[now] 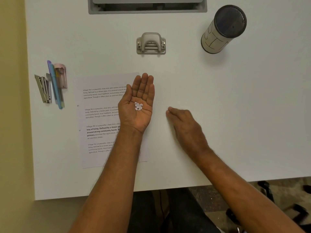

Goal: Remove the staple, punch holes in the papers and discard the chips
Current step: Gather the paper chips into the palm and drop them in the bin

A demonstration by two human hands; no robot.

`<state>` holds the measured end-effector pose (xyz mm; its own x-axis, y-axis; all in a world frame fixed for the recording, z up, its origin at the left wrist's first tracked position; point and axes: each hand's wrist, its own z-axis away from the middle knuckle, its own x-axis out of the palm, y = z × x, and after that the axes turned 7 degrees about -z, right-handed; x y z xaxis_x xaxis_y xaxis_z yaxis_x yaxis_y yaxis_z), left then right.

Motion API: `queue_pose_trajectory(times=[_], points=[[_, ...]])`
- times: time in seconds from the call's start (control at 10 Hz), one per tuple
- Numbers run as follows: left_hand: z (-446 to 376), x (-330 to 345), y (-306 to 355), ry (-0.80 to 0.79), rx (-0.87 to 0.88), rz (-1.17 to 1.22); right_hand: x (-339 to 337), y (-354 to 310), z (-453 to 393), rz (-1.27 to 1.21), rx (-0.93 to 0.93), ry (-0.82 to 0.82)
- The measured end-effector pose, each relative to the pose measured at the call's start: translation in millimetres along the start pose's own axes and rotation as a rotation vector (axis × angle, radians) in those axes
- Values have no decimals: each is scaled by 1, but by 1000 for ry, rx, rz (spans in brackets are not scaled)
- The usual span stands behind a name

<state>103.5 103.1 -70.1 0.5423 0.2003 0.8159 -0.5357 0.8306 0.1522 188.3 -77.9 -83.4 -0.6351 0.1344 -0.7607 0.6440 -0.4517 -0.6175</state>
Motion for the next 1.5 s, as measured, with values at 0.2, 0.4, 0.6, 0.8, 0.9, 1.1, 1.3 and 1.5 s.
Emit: queue_pose_trajectory(times=[0.2,0.4,0.6,0.8,0.9,1.1,1.3,1.5], points=[[-1,2,0,7,0,7,-34,4,-20,-62,127,162],[-2,2,-6,7,-12,-1,-63,-12,-47,-784,621,316],[-2,2,-22,17,-38,-49,-58,-80,-34,-650,261,295],[-2,4,-21,1,-29,-38,-37,-77,-23,-407,59,376],[-3,3,-13,-8,-20,2,-34,-48,-16,-365,220,430],[-3,1,-7,5,-5,20,-14,-4,-3,-266,271,188],[2,-4,-11,2,-9,8,-4,-5,-12,-201,228,255],[3,-8,-8,1,-5,9,1,-8,-12,-81,179,306]])
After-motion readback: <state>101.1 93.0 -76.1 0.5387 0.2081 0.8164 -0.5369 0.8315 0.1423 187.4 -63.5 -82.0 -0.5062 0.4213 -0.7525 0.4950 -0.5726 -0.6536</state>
